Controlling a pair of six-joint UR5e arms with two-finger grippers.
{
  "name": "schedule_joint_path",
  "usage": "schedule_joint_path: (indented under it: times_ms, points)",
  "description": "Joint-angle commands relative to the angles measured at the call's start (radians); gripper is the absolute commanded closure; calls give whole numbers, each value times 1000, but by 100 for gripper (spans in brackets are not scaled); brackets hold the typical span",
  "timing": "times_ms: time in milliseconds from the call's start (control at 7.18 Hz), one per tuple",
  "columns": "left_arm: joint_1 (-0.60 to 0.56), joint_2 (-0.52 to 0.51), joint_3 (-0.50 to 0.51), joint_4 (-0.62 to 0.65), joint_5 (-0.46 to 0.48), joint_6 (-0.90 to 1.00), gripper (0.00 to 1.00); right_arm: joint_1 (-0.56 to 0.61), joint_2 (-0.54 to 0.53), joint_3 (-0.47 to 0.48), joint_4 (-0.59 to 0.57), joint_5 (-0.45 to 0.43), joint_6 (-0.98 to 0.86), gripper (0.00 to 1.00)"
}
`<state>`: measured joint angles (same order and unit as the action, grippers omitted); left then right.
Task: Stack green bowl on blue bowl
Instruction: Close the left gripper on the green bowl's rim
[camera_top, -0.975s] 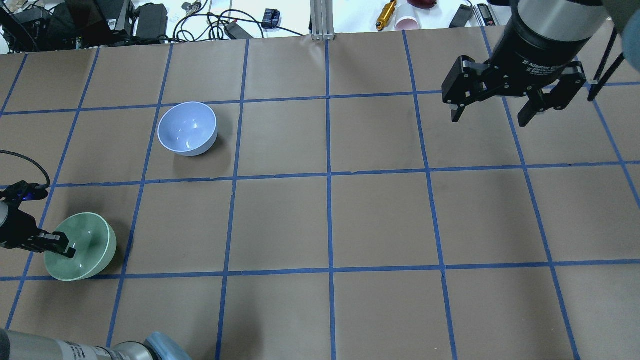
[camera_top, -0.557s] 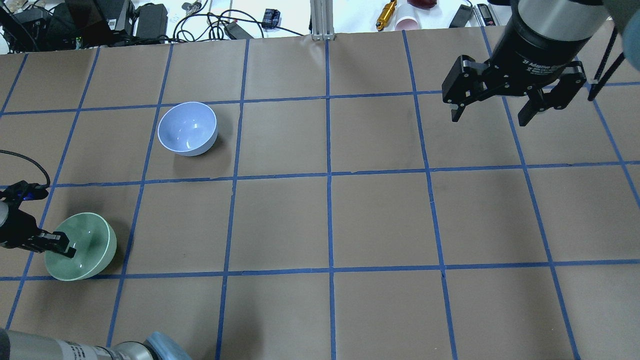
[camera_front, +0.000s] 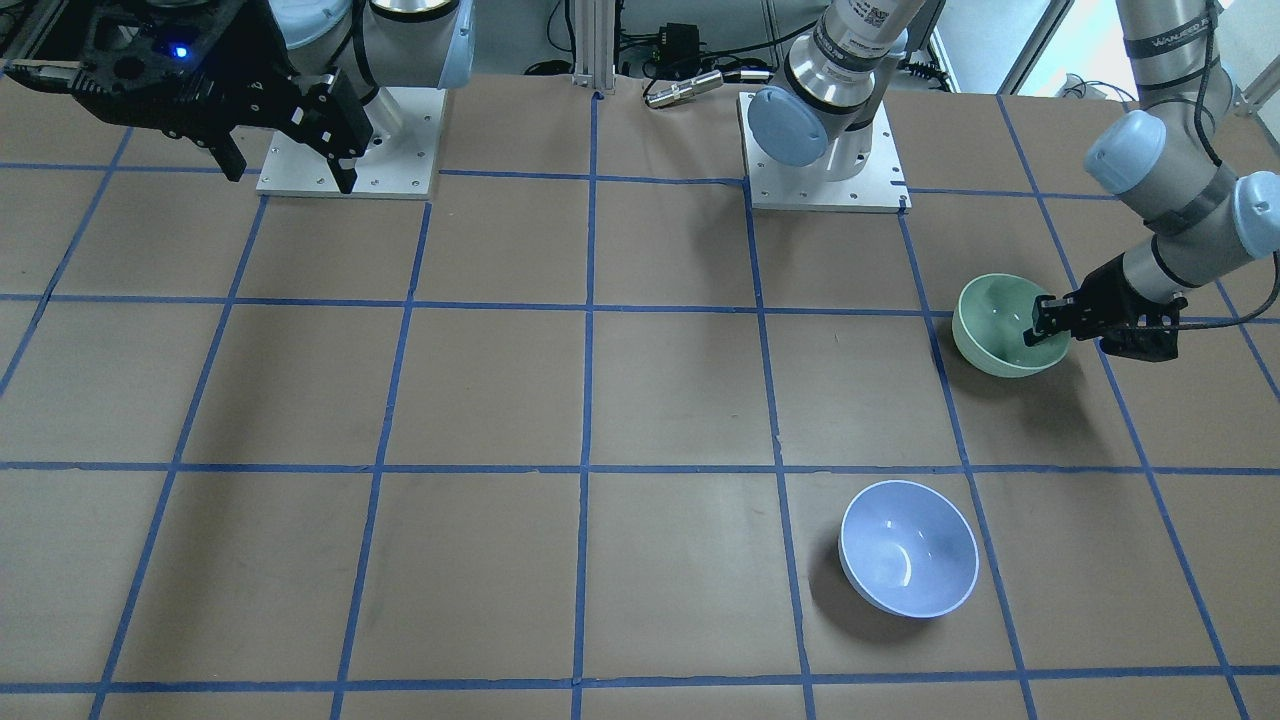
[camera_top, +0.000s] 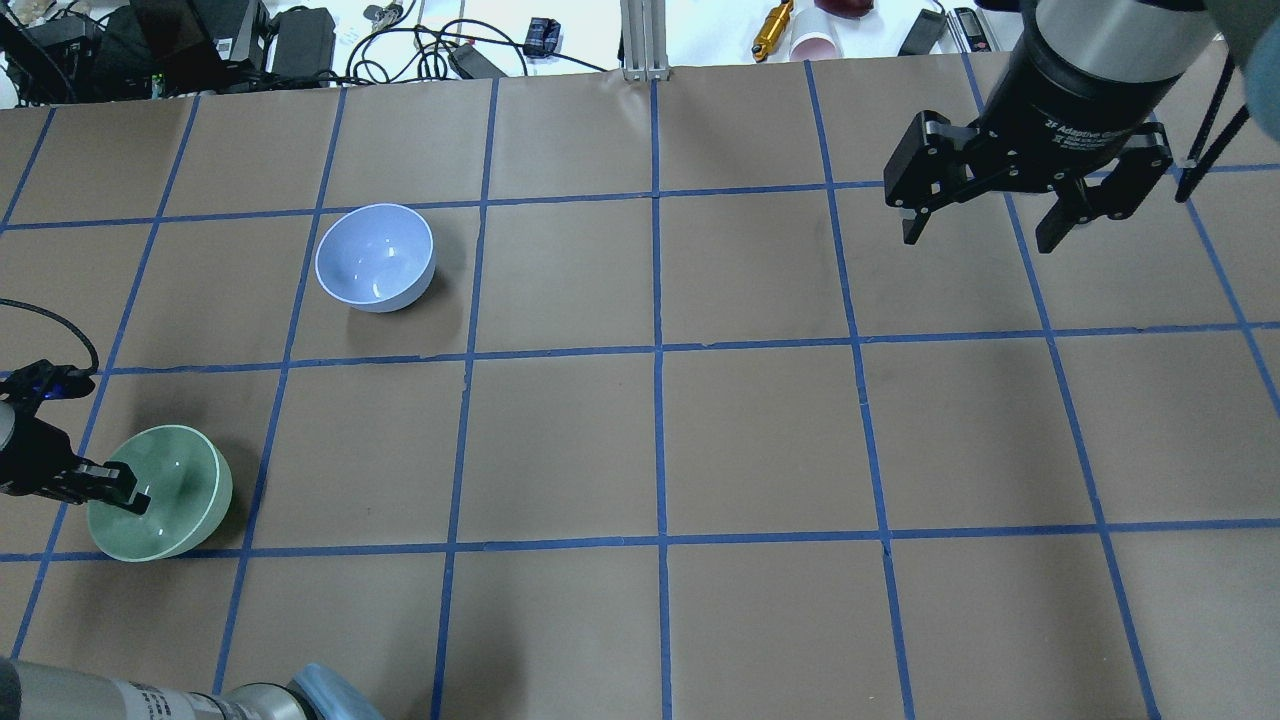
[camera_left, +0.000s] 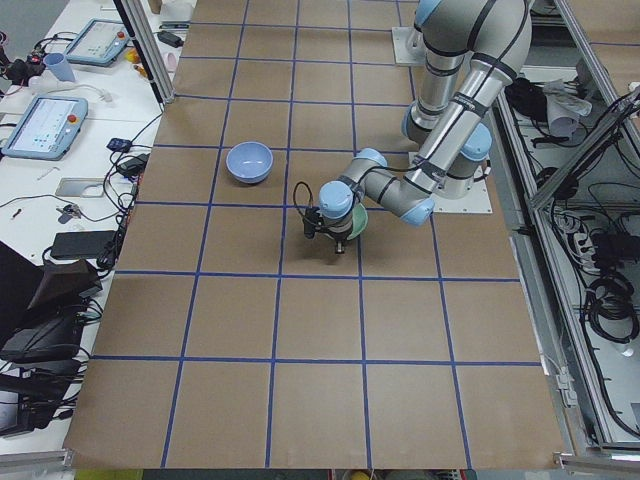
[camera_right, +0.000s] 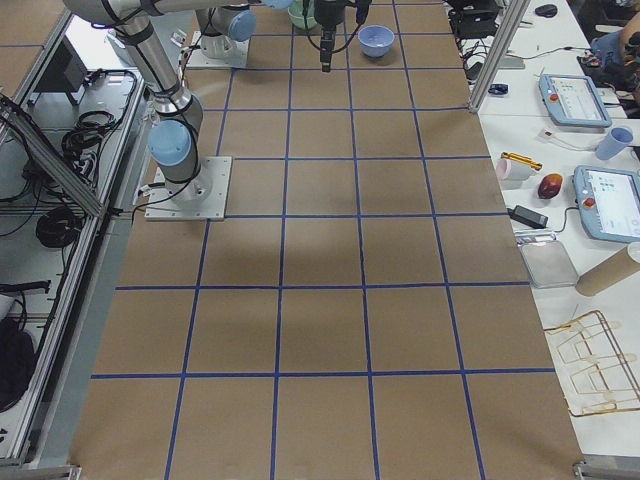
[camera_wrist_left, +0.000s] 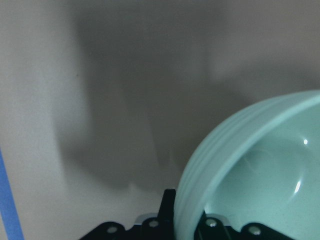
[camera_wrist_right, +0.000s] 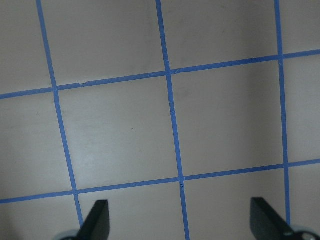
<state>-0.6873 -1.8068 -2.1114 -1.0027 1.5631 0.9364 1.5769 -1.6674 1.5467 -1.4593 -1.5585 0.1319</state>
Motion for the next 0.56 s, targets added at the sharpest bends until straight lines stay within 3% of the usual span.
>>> schedule_joint_path:
  times_ms: [0,418]
  points:
    - [-6,21,-1,-19,2,-36,100,0,0,1,0,0,0,0]
    - [-24,53,10,-97,-3,-125,100,0,0,0,0,0,0,0]
